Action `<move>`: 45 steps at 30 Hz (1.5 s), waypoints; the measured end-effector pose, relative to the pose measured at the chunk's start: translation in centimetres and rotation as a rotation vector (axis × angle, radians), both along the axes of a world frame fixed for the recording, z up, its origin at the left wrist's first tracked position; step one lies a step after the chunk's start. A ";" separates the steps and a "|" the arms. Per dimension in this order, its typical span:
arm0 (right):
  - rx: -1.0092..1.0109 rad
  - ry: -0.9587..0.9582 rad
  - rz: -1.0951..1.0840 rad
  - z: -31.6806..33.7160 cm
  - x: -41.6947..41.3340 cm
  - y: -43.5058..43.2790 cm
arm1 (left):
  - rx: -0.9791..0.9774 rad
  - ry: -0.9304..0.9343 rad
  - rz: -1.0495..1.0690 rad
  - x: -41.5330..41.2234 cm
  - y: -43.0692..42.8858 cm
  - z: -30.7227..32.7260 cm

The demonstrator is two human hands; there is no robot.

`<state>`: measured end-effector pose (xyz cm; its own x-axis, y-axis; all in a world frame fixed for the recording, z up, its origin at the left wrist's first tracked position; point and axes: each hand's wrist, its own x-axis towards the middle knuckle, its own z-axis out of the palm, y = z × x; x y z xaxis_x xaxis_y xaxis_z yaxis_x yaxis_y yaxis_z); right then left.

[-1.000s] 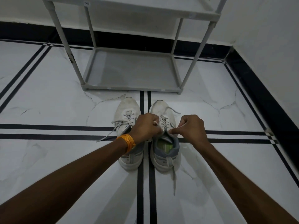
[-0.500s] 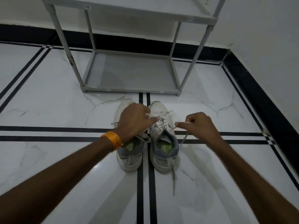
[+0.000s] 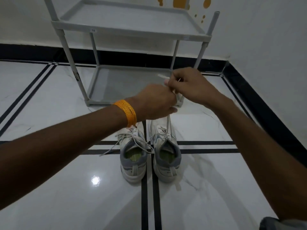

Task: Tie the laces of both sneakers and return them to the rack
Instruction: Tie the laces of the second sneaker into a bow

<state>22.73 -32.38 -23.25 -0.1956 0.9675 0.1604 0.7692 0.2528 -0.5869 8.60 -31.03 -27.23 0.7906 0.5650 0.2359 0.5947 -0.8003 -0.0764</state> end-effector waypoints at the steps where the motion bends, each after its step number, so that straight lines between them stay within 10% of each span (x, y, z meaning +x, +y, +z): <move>1: 0.007 0.035 -0.040 -0.3 0.2 -0.1 | -0.017 -0.030 0.061 -0.1 0.5 0.4; 7: -0.185 0.233 -0.122 -3.6 1.5 -1.8 | -0.902 -0.627 0.308 -0.3 1.2 1.2; 13: 0.004 0.187 -0.168 -2.9 0.8 -2.0 | -1.021 -0.753 0.219 -0.1 1.1 0.5; 19: -0.334 0.796 -0.156 0.9 1.2 -1.9 | -1.226 -0.787 0.255 -0.5 1.3 0.3; 23: -0.365 0.871 -0.002 3.5 1.1 -0.6 | -1.001 -0.661 0.234 -0.2 0.7 -1.2; 32: -0.466 1.574 -0.485 -2.5 1.9 2.3 | 0.161 -0.493 0.104 0.0 0.5 -3.3; 36: -0.623 1.362 -0.522 -5.1 1.6 0.9 | -0.027 -0.487 0.161 0.1 0.3 -3.5; 41: -0.257 0.816 -0.404 -4.6 1.2 -2.0 | -1.003 -0.806 0.515 0.3 0.2 -0.9; 45: -0.298 0.573 -0.216 -4.1 0.2 -3.0 | -1.139 -0.868 0.537 0.1 0.4 -1.1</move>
